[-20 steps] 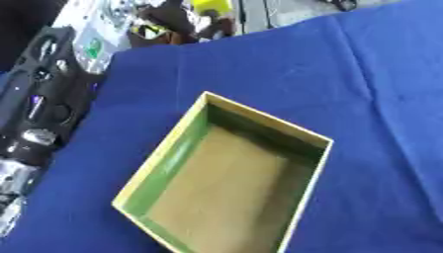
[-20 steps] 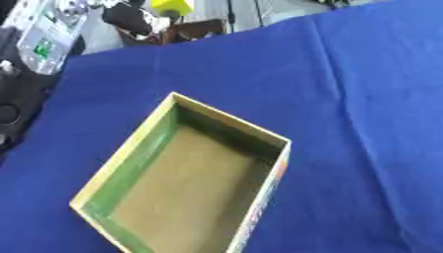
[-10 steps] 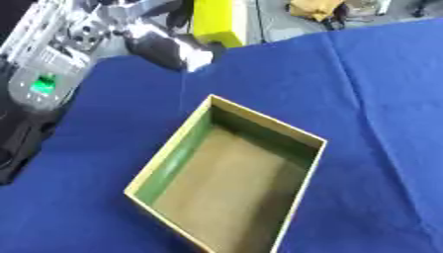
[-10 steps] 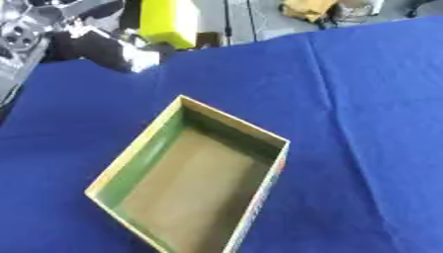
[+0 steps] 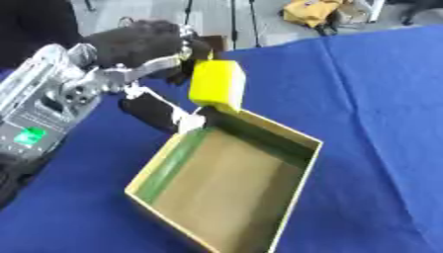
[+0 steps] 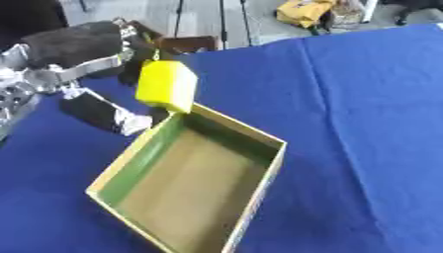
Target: Pick up objects on the table and place them in the box.
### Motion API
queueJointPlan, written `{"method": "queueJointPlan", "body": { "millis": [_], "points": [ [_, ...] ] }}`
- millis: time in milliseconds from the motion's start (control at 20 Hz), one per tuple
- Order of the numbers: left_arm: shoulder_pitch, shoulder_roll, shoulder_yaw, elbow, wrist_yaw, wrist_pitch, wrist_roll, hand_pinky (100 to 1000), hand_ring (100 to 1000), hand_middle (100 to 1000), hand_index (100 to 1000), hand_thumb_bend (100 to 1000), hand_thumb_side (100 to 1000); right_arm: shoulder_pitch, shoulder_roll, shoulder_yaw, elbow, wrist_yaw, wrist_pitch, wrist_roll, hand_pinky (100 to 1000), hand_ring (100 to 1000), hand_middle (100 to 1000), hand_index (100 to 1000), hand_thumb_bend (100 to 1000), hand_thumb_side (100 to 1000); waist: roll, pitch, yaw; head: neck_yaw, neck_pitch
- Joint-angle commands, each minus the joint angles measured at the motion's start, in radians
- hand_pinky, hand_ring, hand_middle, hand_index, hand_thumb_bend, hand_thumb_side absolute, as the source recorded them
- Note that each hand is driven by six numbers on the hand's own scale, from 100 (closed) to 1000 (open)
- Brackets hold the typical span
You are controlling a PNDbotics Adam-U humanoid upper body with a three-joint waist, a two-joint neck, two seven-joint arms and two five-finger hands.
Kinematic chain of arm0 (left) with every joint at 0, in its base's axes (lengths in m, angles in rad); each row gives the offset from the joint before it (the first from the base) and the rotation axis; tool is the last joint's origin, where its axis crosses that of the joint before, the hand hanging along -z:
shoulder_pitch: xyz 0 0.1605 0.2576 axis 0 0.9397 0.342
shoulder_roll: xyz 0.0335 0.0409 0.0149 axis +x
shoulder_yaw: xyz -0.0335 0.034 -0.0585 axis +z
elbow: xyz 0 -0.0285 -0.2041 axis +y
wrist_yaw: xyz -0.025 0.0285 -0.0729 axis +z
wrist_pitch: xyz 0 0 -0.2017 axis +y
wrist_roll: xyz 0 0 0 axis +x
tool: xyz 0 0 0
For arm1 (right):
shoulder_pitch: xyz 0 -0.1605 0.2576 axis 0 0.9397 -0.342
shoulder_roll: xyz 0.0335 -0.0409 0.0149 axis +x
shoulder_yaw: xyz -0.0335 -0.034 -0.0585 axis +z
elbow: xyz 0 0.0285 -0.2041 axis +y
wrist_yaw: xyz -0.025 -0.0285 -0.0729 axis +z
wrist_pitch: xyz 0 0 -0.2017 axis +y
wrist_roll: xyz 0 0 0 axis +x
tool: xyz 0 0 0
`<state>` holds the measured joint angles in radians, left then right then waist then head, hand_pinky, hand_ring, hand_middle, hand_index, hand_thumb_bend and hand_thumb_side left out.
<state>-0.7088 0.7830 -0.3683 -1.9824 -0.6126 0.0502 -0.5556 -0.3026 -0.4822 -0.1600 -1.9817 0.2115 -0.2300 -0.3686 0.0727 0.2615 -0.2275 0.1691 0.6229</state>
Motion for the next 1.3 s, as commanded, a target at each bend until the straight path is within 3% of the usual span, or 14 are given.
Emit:
{"method": "queueJointPlan", "body": {
  "millis": [50, 600, 650, 1000, 1100, 1150, 1250, 1300],
  "points": [
    [0.002, 0.025, -0.019, -0.018, -0.037, -0.015, -0.003, 126, 341, 290, 497, 100, 420, -0.014, -0.026, -0.009, -0.018, -0.005, 0.0, -0.004, 715, 661, 745, 819, 118, 723, -0.007, -0.014, 0.0, -0.008, 0.0],
    [0.021, 0.008, -0.114, 0.011, -0.124, -0.069, -0.071, 180, 383, 314, 509, 100, 432, -0.015, -0.019, -0.009, -0.018, -0.005, 0.001, -0.003, 717, 660, 745, 820, 122, 715, -0.004, -0.006, -0.007, -0.006, -0.003],
    [0.022, 0.005, -0.122, 0.017, -0.12, -0.071, -0.08, 216, 413, 350, 541, 100, 481, -0.015, -0.019, -0.009, -0.018, -0.006, 0.001, -0.003, 717, 660, 745, 820, 122, 715, -0.003, -0.005, -0.007, -0.007, -0.004],
    [0.023, 0.002, -0.149, 0.023, -0.093, -0.104, -0.194, 486, 587, 554, 771, 100, 567, -0.016, -0.016, -0.01, -0.018, -0.007, 0.002, -0.004, 717, 660, 746, 821, 124, 711, -0.005, -0.002, -0.009, -0.008, 0.003],
    [0.024, 0.002, -0.151, 0.022, -0.095, -0.125, -0.244, 652, 796, 802, 940, 193, 693, -0.016, -0.015, -0.011, -0.018, -0.007, 0.002, -0.006, 717, 660, 746, 821, 123, 715, -0.007, -0.002, -0.009, -0.01, 0.005],
    [0.024, 0.002, -0.15, 0.02, -0.1, -0.136, -0.267, 778, 895, 901, 1000, 344, 799, -0.016, -0.015, -0.011, -0.018, -0.006, 0.002, -0.006, 717, 660, 746, 821, 124, 715, -0.007, -0.002, -0.009, -0.011, 0.006],
    [0.023, 0.0, -0.138, 0.012, -0.119, -0.163, -0.309, 855, 948, 950, 1000, 533, 960, -0.016, -0.015, -0.011, -0.018, -0.006, 0.003, -0.006, 717, 660, 746, 821, 125, 714, -0.01, -0.002, -0.006, -0.016, 0.011],
    [0.022, -0.003, -0.127, 0.006, -0.124, -0.173, -0.32, 863, 955, 961, 1000, 593, 1000, -0.015, -0.014, -0.011, -0.018, -0.006, 0.004, -0.007, 717, 660, 746, 821, 124, 714, -0.011, -0.003, -0.005, -0.019, 0.014]
  ]
}}
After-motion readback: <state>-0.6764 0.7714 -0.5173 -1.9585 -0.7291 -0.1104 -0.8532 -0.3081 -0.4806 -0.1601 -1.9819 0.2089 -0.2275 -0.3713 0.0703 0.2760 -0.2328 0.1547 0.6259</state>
